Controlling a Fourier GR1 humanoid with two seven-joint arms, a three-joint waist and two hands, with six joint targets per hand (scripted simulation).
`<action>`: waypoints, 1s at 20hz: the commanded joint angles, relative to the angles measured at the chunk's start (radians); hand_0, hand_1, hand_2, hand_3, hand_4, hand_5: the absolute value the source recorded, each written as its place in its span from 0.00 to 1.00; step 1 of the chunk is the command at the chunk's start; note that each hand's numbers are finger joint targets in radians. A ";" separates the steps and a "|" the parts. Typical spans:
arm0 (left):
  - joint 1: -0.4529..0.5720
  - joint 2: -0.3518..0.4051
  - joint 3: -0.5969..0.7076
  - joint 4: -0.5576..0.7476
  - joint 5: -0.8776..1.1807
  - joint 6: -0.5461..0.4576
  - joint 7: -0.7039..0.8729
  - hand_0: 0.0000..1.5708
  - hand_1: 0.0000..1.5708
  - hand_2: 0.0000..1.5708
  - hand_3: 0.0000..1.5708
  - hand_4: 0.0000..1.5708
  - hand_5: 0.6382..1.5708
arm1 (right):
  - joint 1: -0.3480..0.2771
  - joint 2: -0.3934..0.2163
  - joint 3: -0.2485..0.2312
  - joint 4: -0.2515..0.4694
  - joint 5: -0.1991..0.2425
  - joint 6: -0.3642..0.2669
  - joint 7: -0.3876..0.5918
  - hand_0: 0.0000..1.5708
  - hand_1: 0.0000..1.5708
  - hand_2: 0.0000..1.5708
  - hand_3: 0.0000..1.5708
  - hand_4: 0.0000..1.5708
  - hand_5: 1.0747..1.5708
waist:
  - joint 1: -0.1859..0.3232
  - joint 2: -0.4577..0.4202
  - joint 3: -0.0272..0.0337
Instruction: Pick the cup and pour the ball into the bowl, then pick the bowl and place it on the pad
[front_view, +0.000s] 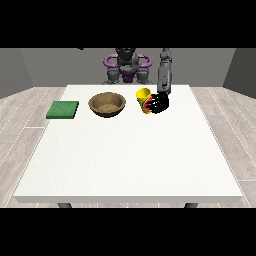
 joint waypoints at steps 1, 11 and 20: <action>-0.026 0.022 -0.080 -0.004 -0.096 0.061 0.114 0.86 0.86 1.00 1.00 0.71 0.92 | 0.019 0.007 -0.025 0.073 -0.001 -0.016 0.014 0.00 0.00 0.00 0.00 0.12 0.97 | 0.055 -0.111 -0.0007; -0.244 0.008 -0.247 0.101 -0.413 0.445 0.466 0.90 0.90 1.00 1.00 0.62 0.99 | -0.036 0.004 0.030 0.106 -0.016 0.046 -0.007 0.00 0.00 0.00 0.00 0.18 0.98 | -0.052 -0.073 -0.0007; -0.347 -0.004 -0.363 0.176 -0.620 0.536 0.658 0.86 0.86 1.00 1.00 0.54 1.00 | -0.044 0.026 -0.008 0.197 0.007 0.036 -0.079 0.00 0.00 0.00 0.00 0.22 0.98 | 0.004 -0.051 -0.0007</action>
